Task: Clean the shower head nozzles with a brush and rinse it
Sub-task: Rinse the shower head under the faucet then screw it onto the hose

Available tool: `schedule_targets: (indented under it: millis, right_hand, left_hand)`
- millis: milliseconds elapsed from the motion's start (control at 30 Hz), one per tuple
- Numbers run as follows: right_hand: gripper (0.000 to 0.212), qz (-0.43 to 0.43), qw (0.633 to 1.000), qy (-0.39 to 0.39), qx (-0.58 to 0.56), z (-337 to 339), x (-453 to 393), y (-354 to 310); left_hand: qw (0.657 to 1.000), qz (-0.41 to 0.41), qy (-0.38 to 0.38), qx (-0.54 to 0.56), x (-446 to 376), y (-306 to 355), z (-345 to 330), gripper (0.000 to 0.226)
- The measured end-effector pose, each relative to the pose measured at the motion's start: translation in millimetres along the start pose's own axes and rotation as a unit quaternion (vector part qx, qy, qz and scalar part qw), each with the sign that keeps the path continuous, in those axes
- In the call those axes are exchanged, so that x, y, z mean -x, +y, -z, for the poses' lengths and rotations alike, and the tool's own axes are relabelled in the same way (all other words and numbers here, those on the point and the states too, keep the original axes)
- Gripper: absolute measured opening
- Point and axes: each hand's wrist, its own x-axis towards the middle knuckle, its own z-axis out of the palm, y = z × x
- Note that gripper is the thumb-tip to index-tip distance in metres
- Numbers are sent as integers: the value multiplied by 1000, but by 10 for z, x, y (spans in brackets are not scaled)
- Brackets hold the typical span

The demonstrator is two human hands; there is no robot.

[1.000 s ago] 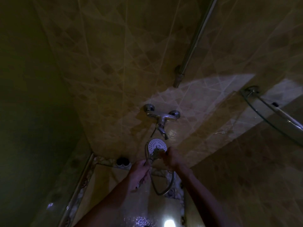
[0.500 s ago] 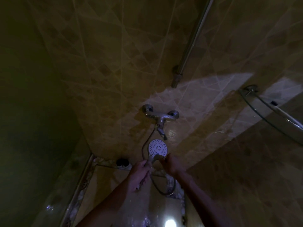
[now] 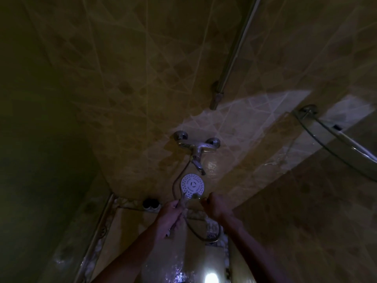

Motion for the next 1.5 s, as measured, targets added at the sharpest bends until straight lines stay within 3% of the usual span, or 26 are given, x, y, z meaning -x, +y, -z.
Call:
schedule_targets:
  millis: [300,533,700,867,1133,1500]
  right_hand:
    - [25,-16,997,13,-72,192,-211,-134]
    - [40,-4,1000,-15,-23,-23,7,50]
    - [37,16,1000,-25,-10,-53,-2,-66]
    - [23,-12,997,10,-73,127,-101,-68]
    - [42,-7,998,-35,-52,-37,17,124]
    - [47,2,997,-12,-77,124,-212,-74]
  left_hand:
    - [1000,20,-2,0,-71,-112,16,23]
    - [1000,20,10,16,-70,-108,39,23]
    - [1000,8,0,-9,-7,-94,30,28]
    - [1000,18,0,-2,19,-70,26,26]
    - [1000,6,3,6,27,-79,30,42]
    - [1000,20,15,3,-26,-110,182,23]
